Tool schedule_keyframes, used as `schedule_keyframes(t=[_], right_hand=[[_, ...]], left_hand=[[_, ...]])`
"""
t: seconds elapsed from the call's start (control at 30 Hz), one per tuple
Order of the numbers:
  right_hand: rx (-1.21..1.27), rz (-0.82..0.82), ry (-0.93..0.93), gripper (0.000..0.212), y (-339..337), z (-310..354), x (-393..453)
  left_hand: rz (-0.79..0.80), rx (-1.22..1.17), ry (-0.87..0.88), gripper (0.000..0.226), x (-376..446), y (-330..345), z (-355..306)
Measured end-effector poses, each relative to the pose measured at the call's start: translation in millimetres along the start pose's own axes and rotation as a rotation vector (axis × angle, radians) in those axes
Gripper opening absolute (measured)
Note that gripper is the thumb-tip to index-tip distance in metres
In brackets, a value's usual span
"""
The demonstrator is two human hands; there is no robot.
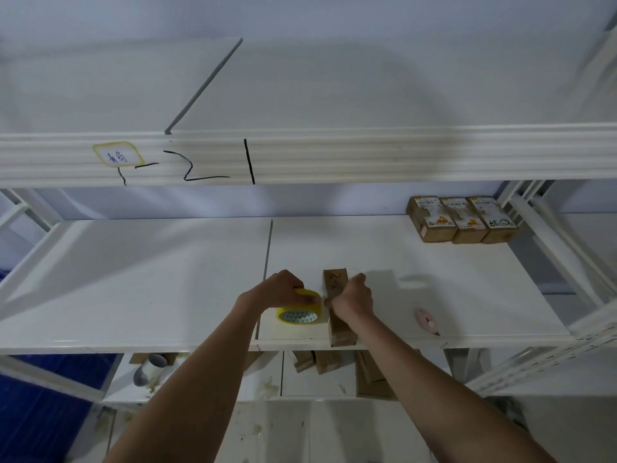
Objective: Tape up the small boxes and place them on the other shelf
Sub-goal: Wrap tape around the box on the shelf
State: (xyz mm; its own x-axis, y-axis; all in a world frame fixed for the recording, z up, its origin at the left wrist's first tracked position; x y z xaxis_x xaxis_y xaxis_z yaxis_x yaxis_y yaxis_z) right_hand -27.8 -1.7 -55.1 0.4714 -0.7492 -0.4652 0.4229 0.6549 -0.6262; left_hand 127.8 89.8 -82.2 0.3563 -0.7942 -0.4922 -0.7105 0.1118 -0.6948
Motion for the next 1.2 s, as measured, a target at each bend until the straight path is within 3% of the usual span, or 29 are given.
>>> schedule_keyframes(t=[0.13,0.3,0.6,0.8,0.9,1.2], right_hand=[[-0.029,0.050,0.018,0.049,-1.5,-6.9,7.3],[0.013,0.074,0.040,0.050,-0.4,-10.4,10.5],[0.029,0.076,0.068,0.033,-8.8,-10.8,12.3],[0.042,0.085,0.062,0.035,-8.3,-11.6,14.4],[0.046,0.099,0.069,0.037,-8.7,-13.8,17.8],[0.058,0.078,0.064,0.048,-9.7,-19.4,23.2]], left_hand=[[0.029,-0.058,0.004,0.048,3.2,-1.4,7.0],[0.018,-0.082,-0.009,0.045,7.1,1.5,13.0],[0.000,-0.035,-0.056,0.050,12.4,-3.2,12.6],[-0.004,0.057,-0.089,0.046,13.5,-5.2,12.8],[-0.090,0.150,-0.136,0.055,9.2,-10.4,22.1],[-0.066,0.115,-0.182,0.067,5.5,1.3,24.8]])
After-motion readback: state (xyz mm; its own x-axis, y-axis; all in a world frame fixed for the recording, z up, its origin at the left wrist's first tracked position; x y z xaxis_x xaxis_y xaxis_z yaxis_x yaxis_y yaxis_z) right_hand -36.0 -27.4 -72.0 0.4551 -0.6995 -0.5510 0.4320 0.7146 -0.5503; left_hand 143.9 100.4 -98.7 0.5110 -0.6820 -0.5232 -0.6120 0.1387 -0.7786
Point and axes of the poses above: each hand's wrist, its own x-axis towards the middle knuckle, its own y-axis out of the palm, z = x × y, the point moved 9 cm from there along x, towards the middle knuckle, and after that the axes turned 6 degrees about z, right-handed, at the moved point
